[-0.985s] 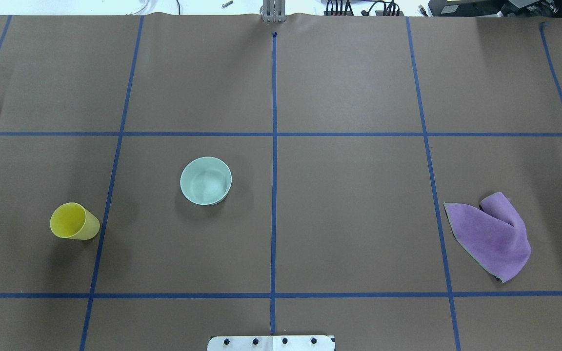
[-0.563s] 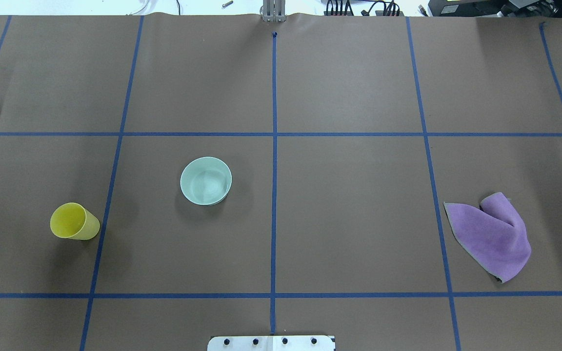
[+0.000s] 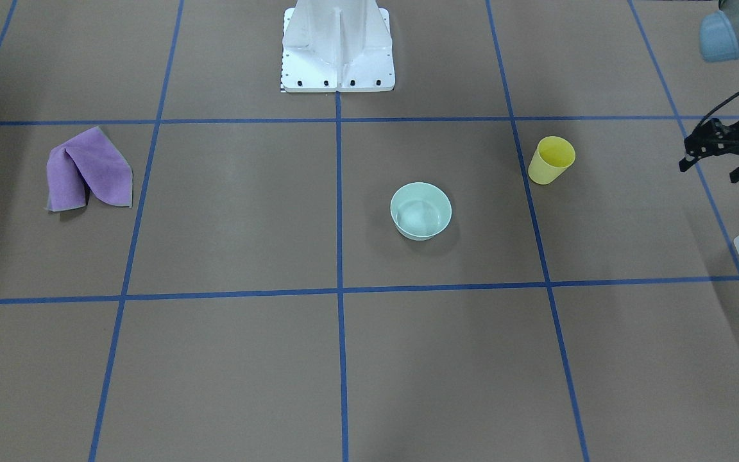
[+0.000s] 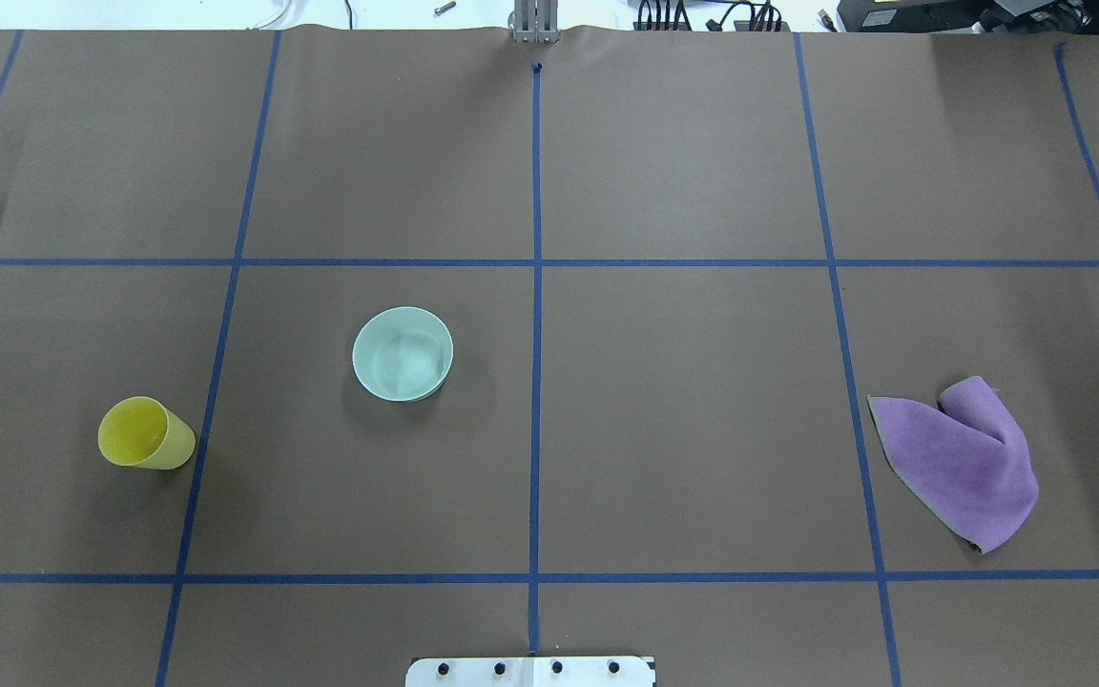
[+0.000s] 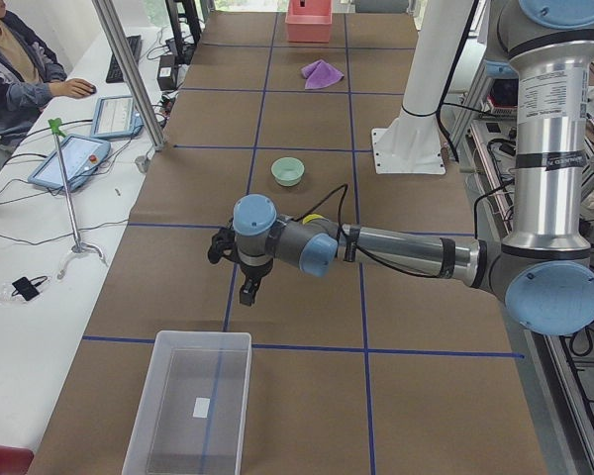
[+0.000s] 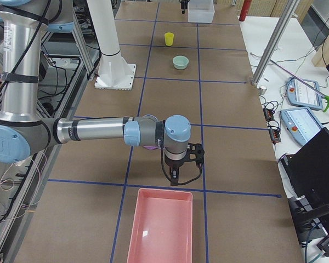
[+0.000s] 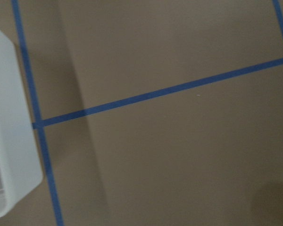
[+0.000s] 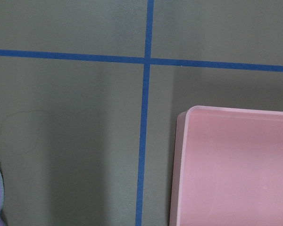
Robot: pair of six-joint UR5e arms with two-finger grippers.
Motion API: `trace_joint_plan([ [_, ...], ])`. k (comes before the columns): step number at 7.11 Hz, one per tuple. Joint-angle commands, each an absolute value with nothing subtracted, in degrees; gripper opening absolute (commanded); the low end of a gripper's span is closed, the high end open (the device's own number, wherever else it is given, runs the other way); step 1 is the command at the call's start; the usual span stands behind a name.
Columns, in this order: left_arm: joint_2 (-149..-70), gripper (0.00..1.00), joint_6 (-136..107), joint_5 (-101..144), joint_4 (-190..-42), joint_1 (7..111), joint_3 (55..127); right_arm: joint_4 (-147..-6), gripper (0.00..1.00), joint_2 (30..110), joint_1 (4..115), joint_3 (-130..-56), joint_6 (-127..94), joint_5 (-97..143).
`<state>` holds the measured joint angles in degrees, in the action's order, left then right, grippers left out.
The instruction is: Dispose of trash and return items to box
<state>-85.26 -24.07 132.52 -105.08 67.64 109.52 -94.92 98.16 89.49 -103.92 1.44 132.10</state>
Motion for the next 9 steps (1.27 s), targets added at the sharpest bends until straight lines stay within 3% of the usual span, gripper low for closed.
trace_joint_plan([
  [1, -84.73, 0.98, -39.40, 125.55, -105.29, 56.92, 116.44, -94.83, 1.00, 98.26, 89.21, -103.97, 1.23, 132.10],
  [5, -84.82, 0.98, -51.67, 116.12, -106.95, 43.79, 117.16, -94.83, 1.00, 98.26, 88.86, -103.97, 0.97, 132.10],
  [9, -84.99, 0.97, -53.44, 115.93, -108.18, 40.96, 114.01, -94.83, 1.00, 98.26, 88.77, -103.97, 0.97, 132.10],
])
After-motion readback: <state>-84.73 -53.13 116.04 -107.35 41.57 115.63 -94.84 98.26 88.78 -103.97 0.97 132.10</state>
